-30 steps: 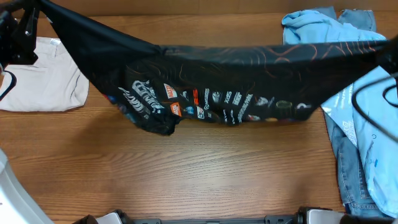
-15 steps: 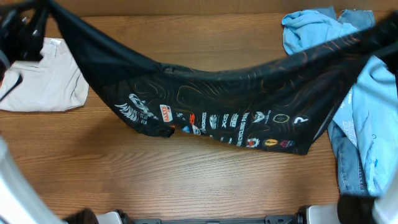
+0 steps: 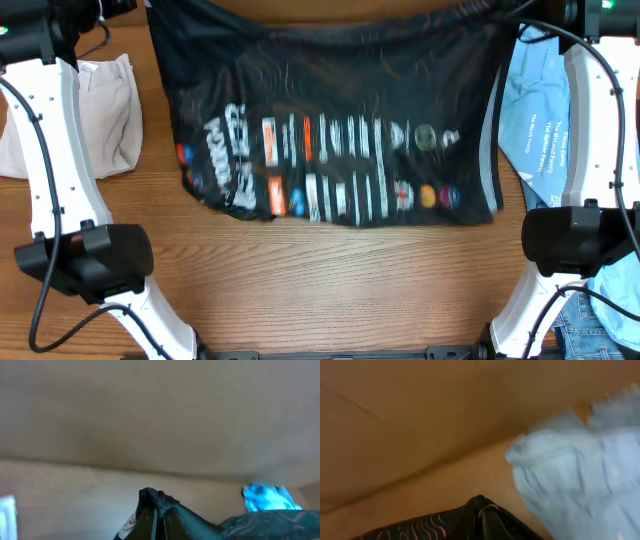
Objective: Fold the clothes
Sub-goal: 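Lift the jersey high with both grippers and swing it forward, then lay the jersey flat on the table, pulling it toward the robot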
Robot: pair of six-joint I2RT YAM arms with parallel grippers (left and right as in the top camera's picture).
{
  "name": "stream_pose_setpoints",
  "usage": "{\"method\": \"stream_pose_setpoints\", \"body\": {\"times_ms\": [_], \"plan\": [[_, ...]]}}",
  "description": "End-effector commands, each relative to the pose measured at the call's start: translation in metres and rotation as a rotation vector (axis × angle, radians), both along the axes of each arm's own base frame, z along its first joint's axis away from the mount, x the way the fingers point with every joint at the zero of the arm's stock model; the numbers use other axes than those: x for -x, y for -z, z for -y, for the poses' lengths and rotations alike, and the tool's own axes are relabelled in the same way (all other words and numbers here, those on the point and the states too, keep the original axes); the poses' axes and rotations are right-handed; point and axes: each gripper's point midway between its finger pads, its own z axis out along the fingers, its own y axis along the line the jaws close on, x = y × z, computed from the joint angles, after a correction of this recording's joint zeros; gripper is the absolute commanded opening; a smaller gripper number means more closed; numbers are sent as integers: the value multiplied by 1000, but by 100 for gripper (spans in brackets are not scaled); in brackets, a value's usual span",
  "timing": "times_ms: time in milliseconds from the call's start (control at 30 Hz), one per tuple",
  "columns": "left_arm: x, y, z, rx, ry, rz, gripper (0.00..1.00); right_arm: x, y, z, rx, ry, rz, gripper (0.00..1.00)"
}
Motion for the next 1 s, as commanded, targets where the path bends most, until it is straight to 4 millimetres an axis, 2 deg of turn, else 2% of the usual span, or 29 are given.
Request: {"method": "stream_pose_setpoints", "body": {"times_ms": [0,33,67,133,167,233,300,333,433,600,700,833,967], "plan": [[28,-115,-16,-63,-80,277,4,23,-109,-9,37,-45,265,4],[41,-149,-23,-78,-106,361,4,31,-134,-9,43,-43,323,4],[50,-169,-26,-86,-122,411,4,35,-147,-9,46,-43,353,4],[77,-212,-33,-107,-152,521,4,46,-169,-7,57,-27,399,4],[89,-227,-35,-119,-164,562,4,51,-174,-6,62,-19,404,4],[107,-245,-37,-137,-179,604,4,56,-174,-5,69,-18,391,4],[112,-242,-31,-144,-150,589,4,60,-161,-1,78,5,335,4],[112,-235,-25,-141,-113,563,4,62,-151,3,87,26,295,4],[106,-195,-7,-98,-21,415,4,72,-116,20,135,104,146,4],[85,-107,21,-138,88,137,4,91,-67,36,198,171,-72,4],[76,-50,31,-171,117,-43,4,97,-41,39,212,173,-180,4],[76,17,40,-180,170,-257,4,105,-9,39,215,160,-313,4],[87,69,46,-143,233,-441,4,117,21,36,209,138,-444,4]]}}
